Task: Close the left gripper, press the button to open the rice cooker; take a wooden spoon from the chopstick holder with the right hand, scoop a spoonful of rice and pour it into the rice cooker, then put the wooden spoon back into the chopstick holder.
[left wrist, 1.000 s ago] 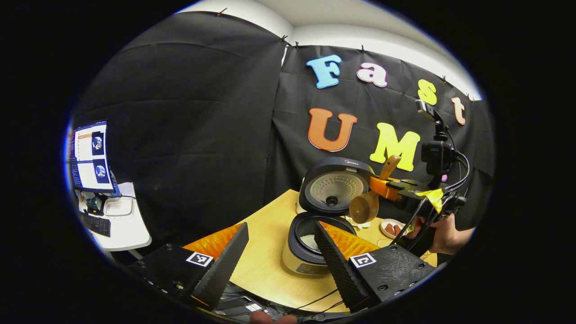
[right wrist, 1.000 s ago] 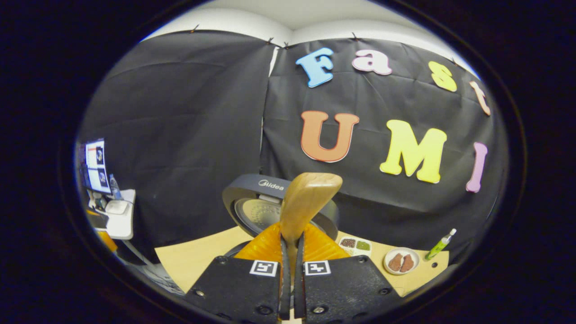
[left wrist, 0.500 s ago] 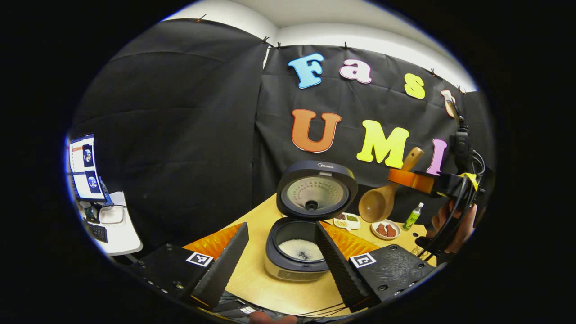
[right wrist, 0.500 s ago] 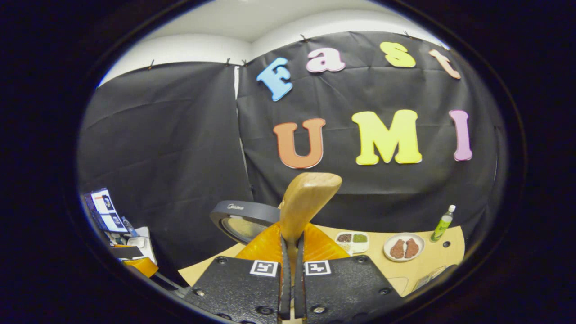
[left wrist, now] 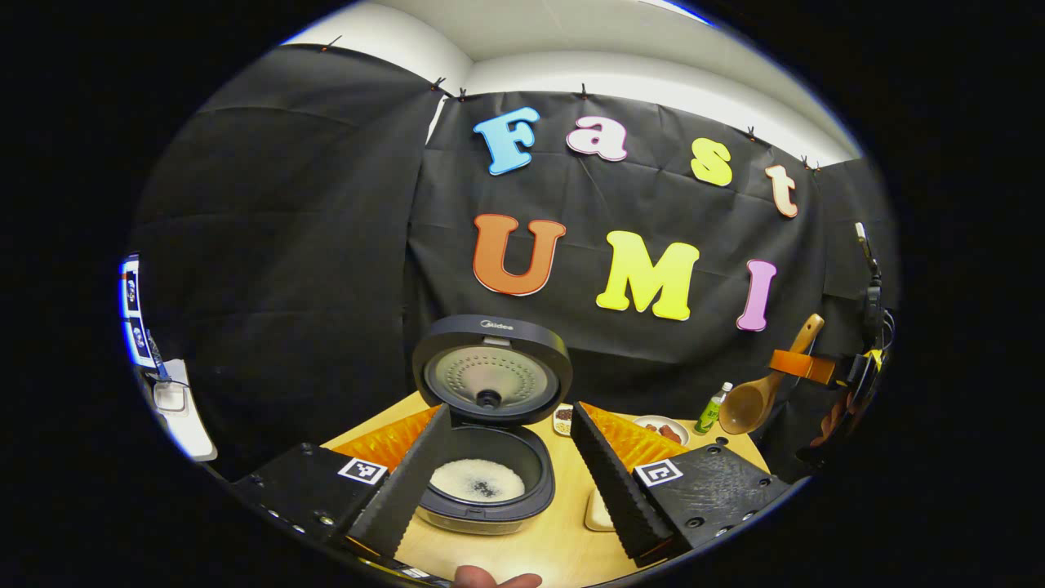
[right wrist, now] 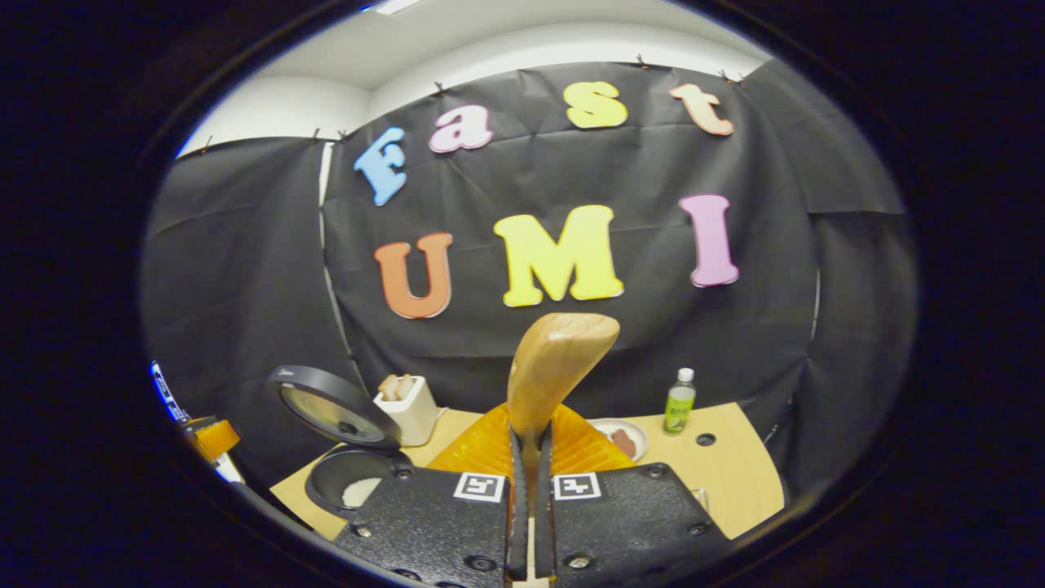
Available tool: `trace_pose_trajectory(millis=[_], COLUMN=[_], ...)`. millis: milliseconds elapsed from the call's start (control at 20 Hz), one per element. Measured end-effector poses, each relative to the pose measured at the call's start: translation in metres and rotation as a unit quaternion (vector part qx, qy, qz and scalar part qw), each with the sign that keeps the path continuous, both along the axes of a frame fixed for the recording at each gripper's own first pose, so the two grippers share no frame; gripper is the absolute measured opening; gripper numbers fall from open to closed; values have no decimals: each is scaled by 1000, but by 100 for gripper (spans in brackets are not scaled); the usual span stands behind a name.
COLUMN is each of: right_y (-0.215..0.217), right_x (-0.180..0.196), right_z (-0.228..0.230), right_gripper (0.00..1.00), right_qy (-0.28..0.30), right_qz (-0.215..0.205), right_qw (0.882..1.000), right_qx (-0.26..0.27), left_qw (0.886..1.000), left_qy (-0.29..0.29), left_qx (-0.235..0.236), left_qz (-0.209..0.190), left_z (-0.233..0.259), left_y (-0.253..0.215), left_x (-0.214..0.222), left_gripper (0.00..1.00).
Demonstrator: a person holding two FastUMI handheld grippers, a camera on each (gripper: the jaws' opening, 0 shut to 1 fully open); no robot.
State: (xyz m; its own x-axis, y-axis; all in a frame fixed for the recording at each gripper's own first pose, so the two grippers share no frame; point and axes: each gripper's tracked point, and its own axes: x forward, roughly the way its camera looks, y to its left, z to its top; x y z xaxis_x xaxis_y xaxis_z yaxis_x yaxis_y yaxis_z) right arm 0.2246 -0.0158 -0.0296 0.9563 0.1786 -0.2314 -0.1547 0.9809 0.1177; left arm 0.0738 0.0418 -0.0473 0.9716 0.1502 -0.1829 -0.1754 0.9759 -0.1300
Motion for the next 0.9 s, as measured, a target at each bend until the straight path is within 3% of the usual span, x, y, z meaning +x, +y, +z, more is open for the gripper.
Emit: trace_pose_trajectory(millis=[50,100,400,450,500,900], right_y=[-22,-44,-135,-146,-157,-184], right_x=[0,1,11,15,19,51], right_z=[-8,-17,-73,-85,-98,-184], right_gripper=[13,9,8,4,8,8], right_qy=[7,16,64,70,80,119], right_qz=[-18,-35,-103,-111,-118,-125], right_qw=[1000,999,993,991,990,985], right_qx=[-1,-4,-1,2,6,23], left_qw=[1000,1000,1000,999,999,998], left_qy=[1,2,15,18,18,28], left_qx=[-1,1,22,25,28,43], left_qz=[-6,-10,-11,-9,-4,24], left_z=[0,-1,-7,-9,-9,-8], left_y=[-6,-11,-24,-25,-23,-20], left_x=[2,6,11,11,10,5], left_gripper=[95,95,95,95,95,95])
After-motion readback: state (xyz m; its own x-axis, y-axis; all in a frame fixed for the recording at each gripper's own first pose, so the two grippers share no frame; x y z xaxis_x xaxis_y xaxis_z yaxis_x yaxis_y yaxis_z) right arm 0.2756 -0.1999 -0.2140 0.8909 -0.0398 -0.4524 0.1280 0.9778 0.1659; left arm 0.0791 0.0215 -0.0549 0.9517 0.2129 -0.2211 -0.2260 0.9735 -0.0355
